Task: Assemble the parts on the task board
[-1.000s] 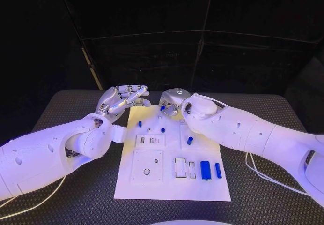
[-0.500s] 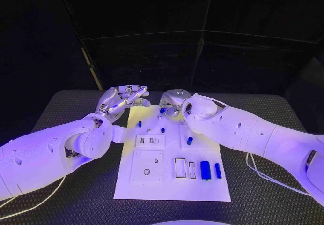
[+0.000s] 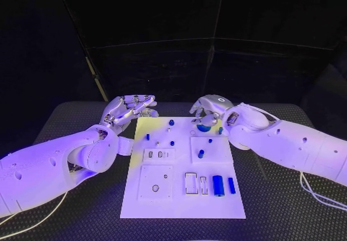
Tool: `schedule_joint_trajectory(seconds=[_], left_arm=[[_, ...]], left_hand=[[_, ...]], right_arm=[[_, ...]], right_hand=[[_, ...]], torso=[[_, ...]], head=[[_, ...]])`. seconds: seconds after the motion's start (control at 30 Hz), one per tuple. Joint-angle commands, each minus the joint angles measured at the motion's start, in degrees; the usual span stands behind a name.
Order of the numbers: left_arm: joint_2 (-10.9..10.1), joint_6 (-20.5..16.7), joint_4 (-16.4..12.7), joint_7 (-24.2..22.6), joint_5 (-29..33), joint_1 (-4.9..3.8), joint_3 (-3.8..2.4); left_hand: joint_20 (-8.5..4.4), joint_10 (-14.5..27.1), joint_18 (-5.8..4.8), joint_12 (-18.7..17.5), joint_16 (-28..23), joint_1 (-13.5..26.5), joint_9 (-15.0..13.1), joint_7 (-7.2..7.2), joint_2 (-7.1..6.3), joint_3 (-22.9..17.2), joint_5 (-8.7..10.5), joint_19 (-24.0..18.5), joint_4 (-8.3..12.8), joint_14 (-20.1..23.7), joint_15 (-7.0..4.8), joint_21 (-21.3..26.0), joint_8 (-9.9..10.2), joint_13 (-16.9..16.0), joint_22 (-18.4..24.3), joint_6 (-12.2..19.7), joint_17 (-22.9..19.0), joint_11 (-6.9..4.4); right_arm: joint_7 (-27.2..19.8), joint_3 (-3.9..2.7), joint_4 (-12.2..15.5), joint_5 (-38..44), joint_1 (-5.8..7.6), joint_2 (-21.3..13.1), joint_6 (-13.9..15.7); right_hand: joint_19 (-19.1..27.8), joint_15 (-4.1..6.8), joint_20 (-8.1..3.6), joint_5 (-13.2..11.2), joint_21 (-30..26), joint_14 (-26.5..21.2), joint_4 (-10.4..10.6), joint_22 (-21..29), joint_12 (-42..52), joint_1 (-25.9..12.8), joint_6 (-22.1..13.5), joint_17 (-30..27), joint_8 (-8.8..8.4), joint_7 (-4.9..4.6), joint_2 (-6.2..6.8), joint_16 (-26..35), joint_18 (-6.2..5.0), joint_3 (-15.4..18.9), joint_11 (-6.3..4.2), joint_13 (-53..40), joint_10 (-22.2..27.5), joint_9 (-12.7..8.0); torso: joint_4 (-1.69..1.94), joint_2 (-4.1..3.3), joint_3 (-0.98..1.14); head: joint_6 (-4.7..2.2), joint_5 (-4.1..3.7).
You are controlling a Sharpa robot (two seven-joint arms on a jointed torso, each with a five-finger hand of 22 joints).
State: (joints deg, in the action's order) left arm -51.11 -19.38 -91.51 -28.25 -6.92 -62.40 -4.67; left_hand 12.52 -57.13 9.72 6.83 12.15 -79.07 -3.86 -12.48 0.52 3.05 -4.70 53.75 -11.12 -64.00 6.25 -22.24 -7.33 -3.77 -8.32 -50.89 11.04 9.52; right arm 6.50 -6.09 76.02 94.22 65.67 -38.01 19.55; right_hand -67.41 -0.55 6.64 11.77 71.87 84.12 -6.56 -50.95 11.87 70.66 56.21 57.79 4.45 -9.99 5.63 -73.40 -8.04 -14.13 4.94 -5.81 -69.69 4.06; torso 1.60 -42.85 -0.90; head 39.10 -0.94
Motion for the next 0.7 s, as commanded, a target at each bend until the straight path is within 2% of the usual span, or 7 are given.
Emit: schedule_joint_trajectory(seconds=[0.03,0.13,0.2,0.33,0.4,0.53,0.7], left_arm=[[0.2,0.88,0.48,-0.45,-0.21,-0.08,-0.06],[0.52,1.01,1.0,-0.46,-0.21,-0.06,-0.06],[0.74,1.09,1.27,-0.46,-0.21,-0.04,-0.06],[1.11,1.24,1.73,-0.45,-0.21,0.02,-0.05],[1.23,1.29,1.88,-0.44,-0.21,0.04,-0.05],[1.44,1.37,2.13,-0.42,-0.21,0.08,-0.05],[1.56,1.41,2.34,-0.41,-0.21,0.1,-0.05]], left_hand=[[0.16,-0.29,0.76,-0.22,-0.28,-0.33,0.04,0.1,0.37,0.28,0.23,0.29,-0.03,-0.18,0.26,0.26,0.25,0.04,0.09,-0.31,0.09,0.06],[0.16,-0.31,0.76,-0.23,-0.29,-0.32,0.04,0.11,0.38,0.29,0.23,0.29,-0.03,-0.18,0.26,0.27,0.26,0.04,0.1,-0.34,0.1,0.05],[0.16,-0.34,0.76,-0.24,-0.31,-0.32,0.04,0.13,0.39,0.3,0.23,0.29,-0.03,-0.19,0.26,0.28,0.27,0.04,0.11,-0.35,0.1,0.04],[0.16,-0.34,0.76,-0.24,-0.31,-0.32,0.04,0.13,0.39,0.3,0.23,0.29,-0.03,-0.19,0.26,0.28,0.27,0.04,0.11,-0.35,0.1,0.04],[0.16,-0.34,0.76,-0.24,-0.31,-0.32,0.04,0.13,0.39,0.3,0.23,0.29,-0.03,-0.19,0.26,0.28,0.27,0.04,0.11,-0.35,0.1,0.04],[0.16,-0.34,0.76,-0.24,-0.31,-0.32,0.04,0.13,0.39,0.3,0.23,0.29,-0.03,-0.19,0.26,0.28,0.27,0.04,0.11,-0.35,0.1,0.04],[0.16,-0.34,0.76,-0.24,-0.31,-0.32,0.04,0.13,0.39,0.3,0.23,0.29,-0.03,-0.19,0.26,0.28,0.27,0.04,0.11,-0.35,0.1,0.04]], right_arm=[[2.16,-0.09,1.5,-9.5,0.13,-2.18,0.11],[3.54,-0.11,1.56,-10.97,0.13,-3.74,-1.95],[4.09,-0.11,1.27,-11.39,0.13,-4.14,-2.91],[4.87,-0.11,-0.05,-11.93,0.13,-4.04,-4.99],[5.02,-0.11,-0.62,-12.02,0.13,-3.76,-5.67],[5.09,-0.12,-1.99,-12.02,0.13,-2.8,-6.92],[4.99,-0.12,-3.31,-11.6,0.12,-1.6,-8.1]], right_hand=[[-1.22,1.16,-0.69,1.05,0.92,1.37,1.72,-1.56,3.12,-0.68,-0.38,1.7,0.08,1.26,1.9,-1.2,0.75,2.27,-1.15,-1.94,-4.56,-0.11],[-2.61,2.02,-1.72,1.78,2.13,1.77,4.76,-3.74,8.73,0.28,-1.05,4.4,0.4,1.96,2.86,-2.97,1.22,6.78,-2.08,-6.5,-7.3,-0.04],[-2.96,2.41,-1.77,2.25,2.57,2.01,7.52,-4.48,13.83,2.65,-1.65,6.51,0.85,2.09,2.75,-4.32,1.47,10.0,-2.14,-11.43,-5.43,0.03],[-3.87,1.38,-1.45,2.85,3.88,2.7,16.46,-6.66,31.68,8.2,-3.51,12.73,2.35,1.81,2.58,-7.97,1.78,15.0,-1.94,-29.27,0.08,0.09],[-4.17,1.29,-1.33,2.78,4.29,2.89,18.67,-7.38,36.91,9.3,-4.15,14.42,2.7,1.6,2.97,-8.86,1.81,15.65,-1.52,-34.95,-0.17,0.03],[-4.3,1.22,-1.08,2.83,4.59,3.18,21.23,-7.82,42.04,11.0,-4.85,16.58,3.3,1.26,3.47,-9.98,1.88,16.27,-1.26,-40.72,-0.38,0.01],[-4.57,1.1,-0.92,3.09,4.92,3.48,22.63,-8.38,46.44,12.16,-5.27,18.52,3.77,1.09,3.48,-10.95,1.98,16.5,-1.17,-45.67,-1.65,0.0]], torso=[[-0.7,0.34,0.19],[-0.76,0.31,0.26],[-0.66,0.25,0.23],[-0.67,0.19,0.25],[-0.66,0.19,0.26],[-0.59,0.21,0.21],[-0.54,0.21,0.18]], head=[[-0.03,-0.08],[-0.17,-0.37],[-0.2,-0.5],[-0.02,-0.35],[-0.02,-0.37],[0.14,-0.42],[0.29,-0.39]])
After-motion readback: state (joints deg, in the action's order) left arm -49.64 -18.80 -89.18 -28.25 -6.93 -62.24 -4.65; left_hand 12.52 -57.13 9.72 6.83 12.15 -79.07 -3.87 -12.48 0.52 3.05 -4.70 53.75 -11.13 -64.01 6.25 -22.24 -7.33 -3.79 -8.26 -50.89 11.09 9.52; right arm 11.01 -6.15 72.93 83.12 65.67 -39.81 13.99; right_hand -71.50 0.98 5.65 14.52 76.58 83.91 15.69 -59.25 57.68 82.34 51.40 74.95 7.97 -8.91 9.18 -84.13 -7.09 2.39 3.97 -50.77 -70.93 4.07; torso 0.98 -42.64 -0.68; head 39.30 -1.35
